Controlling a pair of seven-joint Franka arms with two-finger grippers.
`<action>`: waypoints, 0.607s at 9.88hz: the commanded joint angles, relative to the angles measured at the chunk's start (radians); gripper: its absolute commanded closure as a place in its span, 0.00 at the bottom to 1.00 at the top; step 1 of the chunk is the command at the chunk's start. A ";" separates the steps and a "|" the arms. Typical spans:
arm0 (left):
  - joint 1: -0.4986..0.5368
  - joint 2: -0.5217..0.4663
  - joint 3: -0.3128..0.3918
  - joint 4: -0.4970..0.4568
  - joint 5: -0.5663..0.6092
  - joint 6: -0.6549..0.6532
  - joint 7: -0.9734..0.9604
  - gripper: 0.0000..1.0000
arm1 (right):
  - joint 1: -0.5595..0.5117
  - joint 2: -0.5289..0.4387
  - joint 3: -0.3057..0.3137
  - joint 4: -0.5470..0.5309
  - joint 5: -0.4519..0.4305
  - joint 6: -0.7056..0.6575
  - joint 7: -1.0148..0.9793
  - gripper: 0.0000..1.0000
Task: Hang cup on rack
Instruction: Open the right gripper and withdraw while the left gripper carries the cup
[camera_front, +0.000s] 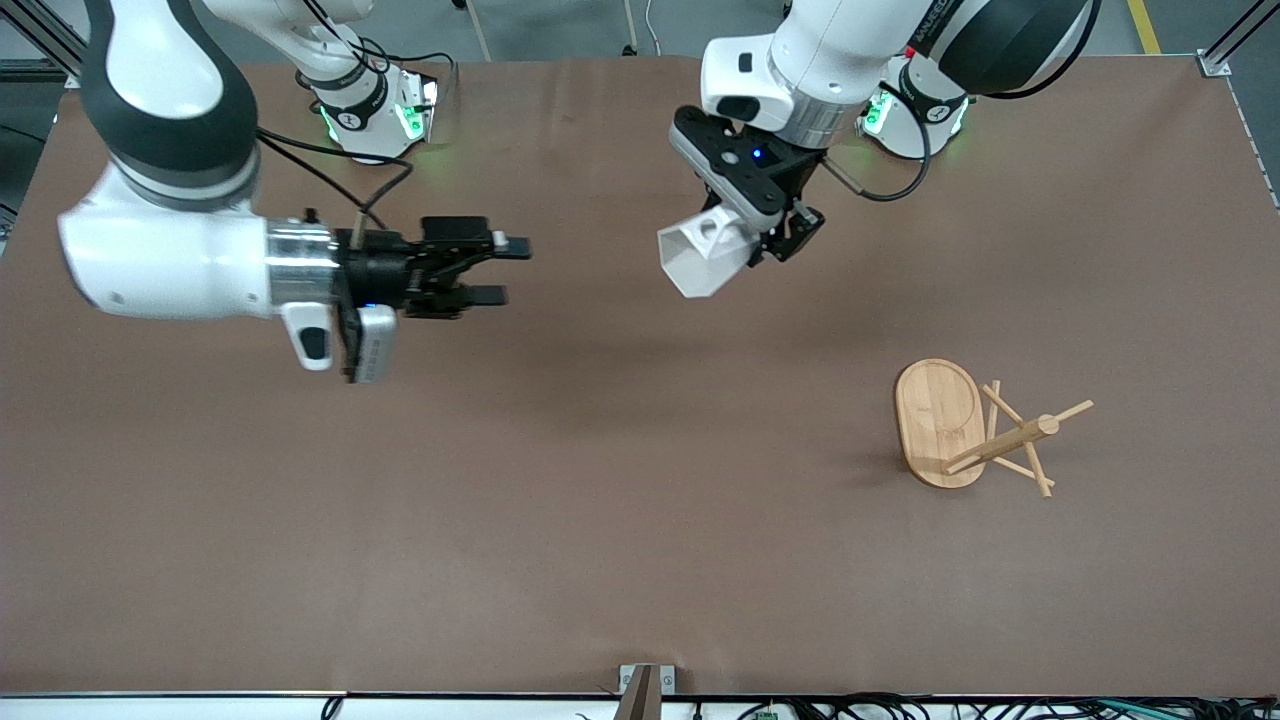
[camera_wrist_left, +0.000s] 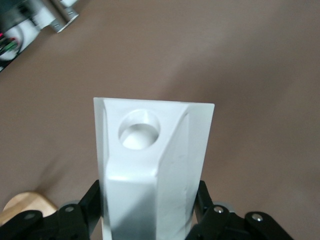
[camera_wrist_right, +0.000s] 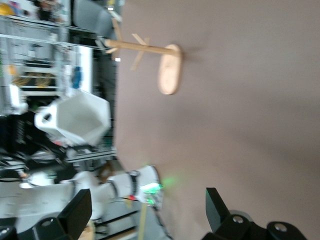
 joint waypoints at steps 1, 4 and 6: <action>0.031 0.007 -0.007 -0.017 0.031 -0.011 -0.136 0.99 | -0.001 -0.101 -0.085 -0.026 -0.223 -0.066 0.017 0.00; 0.088 0.004 -0.007 -0.008 0.031 -0.011 -0.229 0.99 | -0.002 -0.210 -0.118 -0.035 -0.588 -0.117 0.017 0.00; 0.125 -0.004 -0.007 -0.009 0.031 -0.013 -0.228 0.99 | -0.004 -0.256 -0.130 -0.035 -0.765 -0.143 0.020 0.00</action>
